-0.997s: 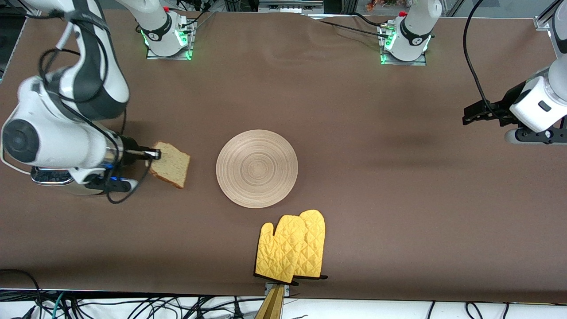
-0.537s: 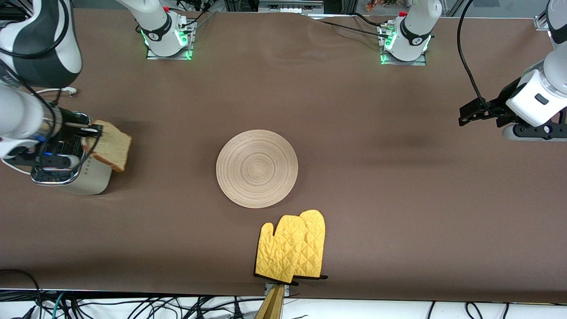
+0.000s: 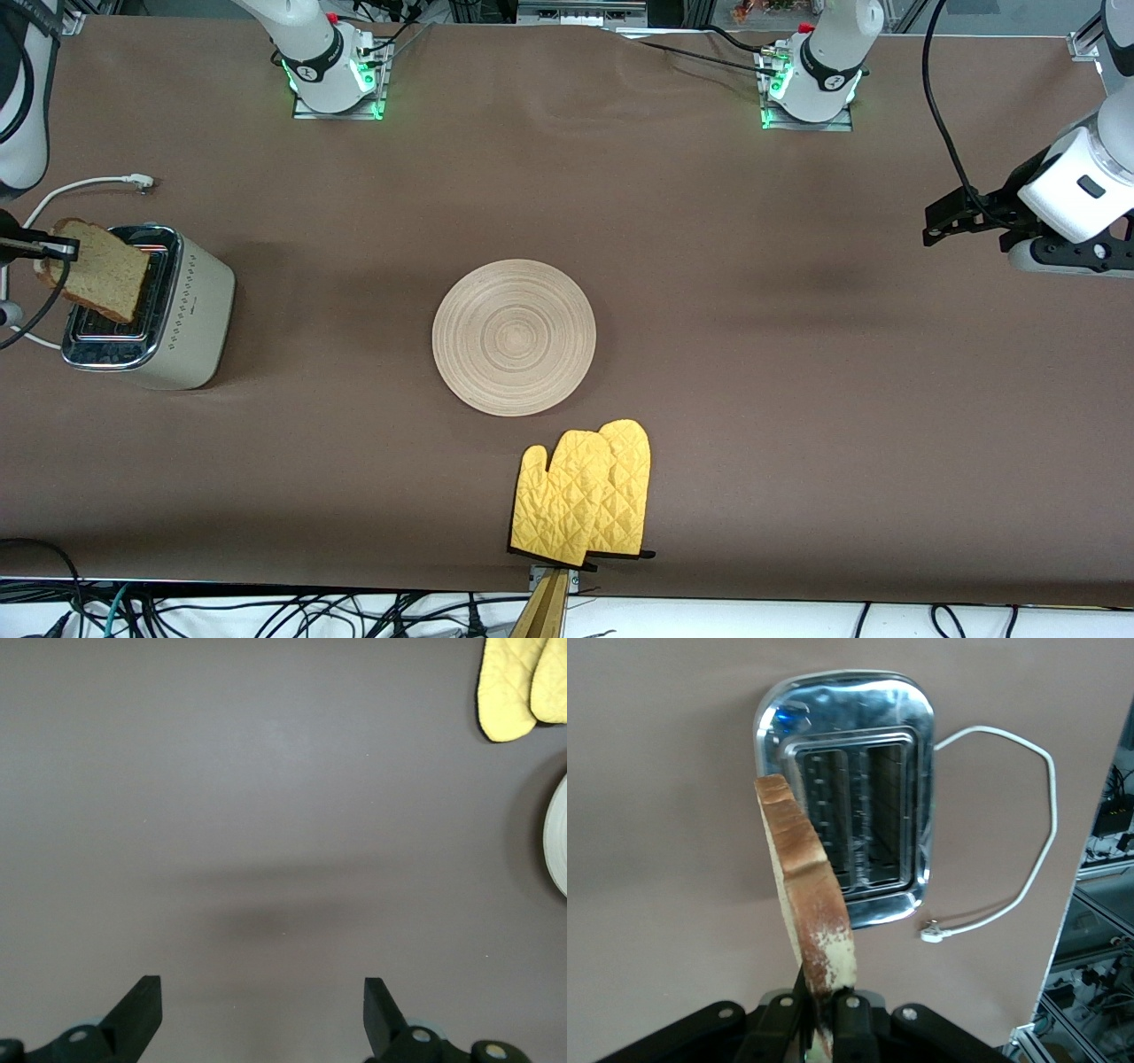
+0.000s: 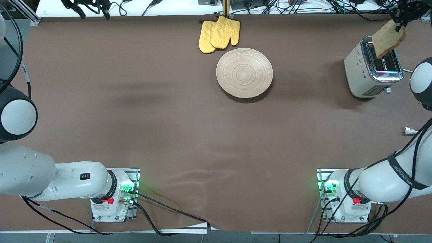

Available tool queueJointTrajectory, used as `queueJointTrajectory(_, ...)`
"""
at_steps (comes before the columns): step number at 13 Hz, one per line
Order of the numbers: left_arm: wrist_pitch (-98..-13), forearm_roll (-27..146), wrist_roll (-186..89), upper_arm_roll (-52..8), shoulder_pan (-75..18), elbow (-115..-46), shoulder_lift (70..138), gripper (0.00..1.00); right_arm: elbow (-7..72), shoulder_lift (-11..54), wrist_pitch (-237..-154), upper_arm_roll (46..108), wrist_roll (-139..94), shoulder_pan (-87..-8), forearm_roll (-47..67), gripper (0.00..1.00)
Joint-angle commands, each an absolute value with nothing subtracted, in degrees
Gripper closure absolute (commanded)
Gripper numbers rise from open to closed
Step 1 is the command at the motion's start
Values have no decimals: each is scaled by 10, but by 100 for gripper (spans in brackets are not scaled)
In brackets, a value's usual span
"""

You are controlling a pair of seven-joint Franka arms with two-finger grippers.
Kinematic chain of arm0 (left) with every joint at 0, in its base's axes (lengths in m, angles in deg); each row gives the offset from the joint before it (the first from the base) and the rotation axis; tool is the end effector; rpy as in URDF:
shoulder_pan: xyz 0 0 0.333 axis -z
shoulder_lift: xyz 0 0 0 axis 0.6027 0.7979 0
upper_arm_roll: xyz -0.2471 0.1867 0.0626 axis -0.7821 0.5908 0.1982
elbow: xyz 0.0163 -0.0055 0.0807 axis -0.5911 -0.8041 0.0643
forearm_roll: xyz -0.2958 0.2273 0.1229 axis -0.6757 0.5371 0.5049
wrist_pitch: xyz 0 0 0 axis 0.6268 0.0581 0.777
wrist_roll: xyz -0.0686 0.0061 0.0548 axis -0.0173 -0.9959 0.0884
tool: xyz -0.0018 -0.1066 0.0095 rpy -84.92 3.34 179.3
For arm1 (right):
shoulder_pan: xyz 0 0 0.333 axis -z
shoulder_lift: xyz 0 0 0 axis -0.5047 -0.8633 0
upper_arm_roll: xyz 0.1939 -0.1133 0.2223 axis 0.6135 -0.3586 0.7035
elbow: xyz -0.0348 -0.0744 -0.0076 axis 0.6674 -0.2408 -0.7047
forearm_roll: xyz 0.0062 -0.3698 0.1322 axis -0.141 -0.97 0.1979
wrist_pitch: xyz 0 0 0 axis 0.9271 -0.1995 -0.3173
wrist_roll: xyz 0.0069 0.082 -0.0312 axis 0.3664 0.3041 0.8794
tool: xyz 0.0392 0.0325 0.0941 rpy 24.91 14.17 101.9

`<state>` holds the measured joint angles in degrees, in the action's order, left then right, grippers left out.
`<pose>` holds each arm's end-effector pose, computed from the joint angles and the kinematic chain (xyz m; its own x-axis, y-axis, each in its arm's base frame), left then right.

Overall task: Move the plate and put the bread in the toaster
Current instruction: 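Lower the bread into a toaster slot with the right gripper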

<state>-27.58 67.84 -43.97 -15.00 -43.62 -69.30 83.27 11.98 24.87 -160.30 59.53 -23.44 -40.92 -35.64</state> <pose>0.5742 -0.0436 0.5919 0.9965 -0.0493 -0.0682 -0.0477 -0.9986 0.0245 0.6142 -0.1141 0.5125 0.9384 -0.1454 -0.3134 -0.0665 -0.9662 0.2492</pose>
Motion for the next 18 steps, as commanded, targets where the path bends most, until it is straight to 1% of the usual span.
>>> queueJointTrajectory(1, -266, 685, -430, -155, -437, -692, 826, 0, 120, 231, -1616, 597, -282, -376, -374, 100)
queueJointTrajectory(4, -271, 685, -431, -156, -425, -698, 816, 0, 121, 215, -1640, 597, -330, -348, -386, 100)
queueJointTrajectory(6, -274, 686, -431, -136, -394, -709, 802, 0, 122, 205, -1656, 597, -361, -328, -385, 100)
queueJointTrajectory(7, -286, 686, -431, -130, -389, -729, 787, 0, 125, 204, -1658, 597, -361, -325, -382, 100)
queueJointTrajectory(9, -322, 685, -430, -75, -344, -786, 744, 0, 125, 200, -1659, 597, -362, -325, -381, 100)
queueJointTrajectory(10, -324, 685, -429, -60, -331, -790, 738, 0, 125, 197, -1659, 597, -361, -324, -379, 100)
queueJointTrajectory(12, -320, 685, -423, -43, -320, -783, 739, 0, 125, 191, -1660, 597, -360, -324, -376, 100)
queueJointTrajectory(15, -284, 685, -426, -40, -311, -736, 759, 0, 126, 178, -1664, 597, -359, -324, -349, 100)
queueJointTrajectory(18, -282, 686, -430, -48, -315, -735, 765, 0, 126, 160, -1680, 597, -360, -316, -321, 100)
